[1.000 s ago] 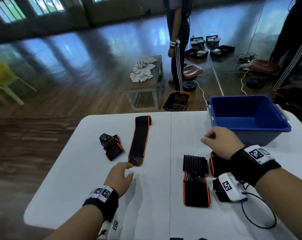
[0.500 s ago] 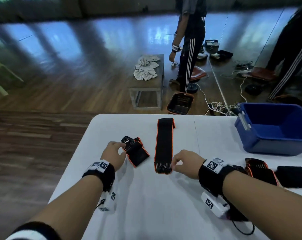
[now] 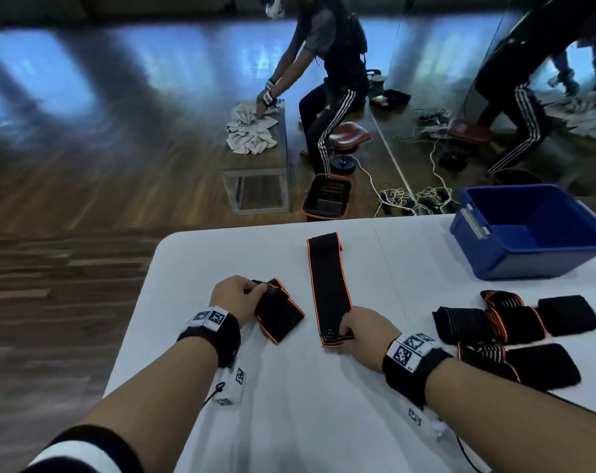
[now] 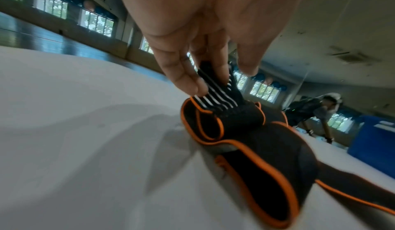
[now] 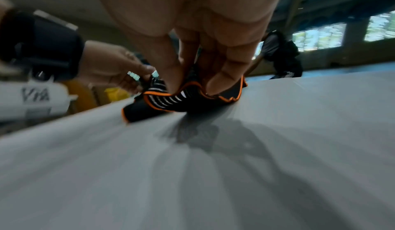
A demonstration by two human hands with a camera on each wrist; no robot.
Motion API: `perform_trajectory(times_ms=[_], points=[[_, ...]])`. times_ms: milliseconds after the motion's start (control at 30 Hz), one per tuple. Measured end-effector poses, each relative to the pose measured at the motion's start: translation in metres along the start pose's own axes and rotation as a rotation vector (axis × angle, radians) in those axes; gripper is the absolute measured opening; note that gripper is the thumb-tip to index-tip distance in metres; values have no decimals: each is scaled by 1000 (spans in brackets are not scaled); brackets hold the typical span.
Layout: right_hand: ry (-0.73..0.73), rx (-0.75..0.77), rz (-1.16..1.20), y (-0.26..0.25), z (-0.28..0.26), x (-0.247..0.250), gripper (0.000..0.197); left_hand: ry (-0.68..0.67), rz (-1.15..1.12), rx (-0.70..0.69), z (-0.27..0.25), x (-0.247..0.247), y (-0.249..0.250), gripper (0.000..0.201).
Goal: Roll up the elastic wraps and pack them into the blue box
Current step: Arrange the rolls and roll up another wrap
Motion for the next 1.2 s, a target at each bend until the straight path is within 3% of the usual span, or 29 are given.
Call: perform_trajectory(times_ms=[200,467,733,867,1033,1133,1200], points=[[293,2,447,10,-11,23,26,102,-65,-113,-11,10,33,21],[443,174,587,13,-51,97,17,274,-75,-513,-55,45,101,17],[615,446,707,-6,-111,183,20,438,-231,-662,-96,94,170,35],[576,600,737,-12,-136,206,17,424,-446,-658,-107,104,191,7],[452,648,867,-15,-159,213,19,385,-590,-737,-124,111,222,14],[375,676,897,-19,-169,213,17,337,-670,-710,-124,110,231,18],[282,708,856,-20,-177,211,33,315,-711,-683,-126,107,238,28]])
Point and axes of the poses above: each hand's wrist, its own z-axis towards the middle knuckle, its own x-axis out of the back of the hand, y = z × x, the point moved 1 cm from there along z, towards the middle knuckle, and after that the axes turned 15 degrees about -y, right-handed, at the moved point
